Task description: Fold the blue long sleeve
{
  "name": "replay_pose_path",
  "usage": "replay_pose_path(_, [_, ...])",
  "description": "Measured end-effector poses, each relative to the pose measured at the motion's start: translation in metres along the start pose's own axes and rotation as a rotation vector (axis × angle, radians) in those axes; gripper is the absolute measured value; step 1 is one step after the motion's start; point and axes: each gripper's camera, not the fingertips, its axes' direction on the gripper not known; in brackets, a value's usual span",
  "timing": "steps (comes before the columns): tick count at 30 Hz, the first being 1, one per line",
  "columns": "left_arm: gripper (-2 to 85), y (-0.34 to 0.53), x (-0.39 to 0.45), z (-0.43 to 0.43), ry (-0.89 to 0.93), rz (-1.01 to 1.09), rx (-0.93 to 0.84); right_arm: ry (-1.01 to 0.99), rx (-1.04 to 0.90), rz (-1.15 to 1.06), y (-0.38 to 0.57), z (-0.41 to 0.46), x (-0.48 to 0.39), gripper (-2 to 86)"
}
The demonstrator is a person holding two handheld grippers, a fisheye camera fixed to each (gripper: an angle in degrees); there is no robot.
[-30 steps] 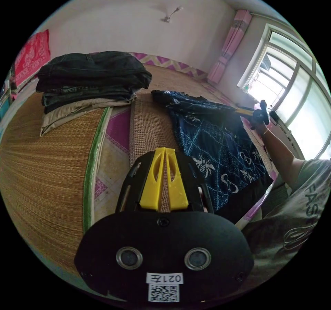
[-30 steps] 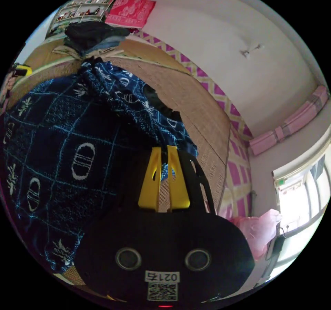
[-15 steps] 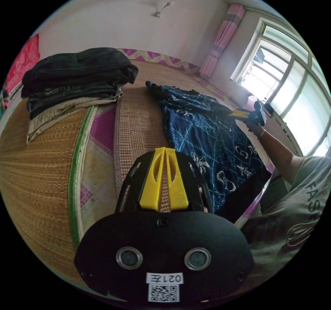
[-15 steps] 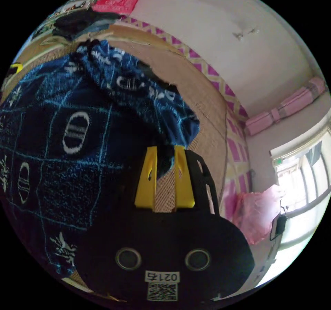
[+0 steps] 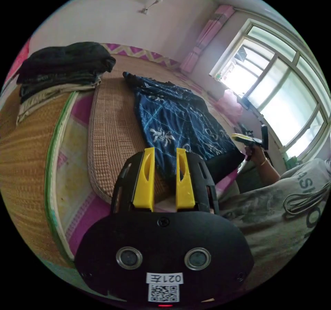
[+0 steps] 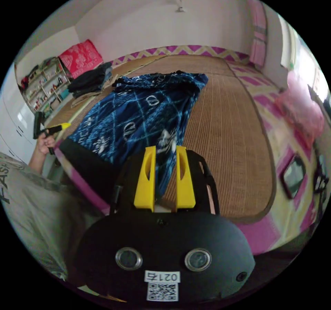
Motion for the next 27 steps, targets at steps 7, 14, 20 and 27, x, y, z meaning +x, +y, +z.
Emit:
replay_pose_path(7, [10.9, 0.023, -0.003, 0.008, 0.033, -0.122, 0.009, -0.044, 0.036, 0.189, 0.059, -0.054, 0.036, 11.0])
replay_pose_path(14, [13.4, 0.019, -0.012, 0.021, 0.081, -0.195, -0.033, -0.192, 0.038, 0.364, 0.065, -0.086, 0.073, 11.1])
replay_pose_path(20, [7.3, -0.002, -0.016, 0.048, 0.097, -0.211, -0.106, -0.319, 0.025, 0.432, 0.056, -0.094, 0.103, 5.9])
replay_pose_path(27, [-0.7, -0.019, -0.033, 0.044, 0.279, -0.164, -0.021, -0.562, 0.084, 0.445, 0.049, -0.134, 0.153, 1.0])
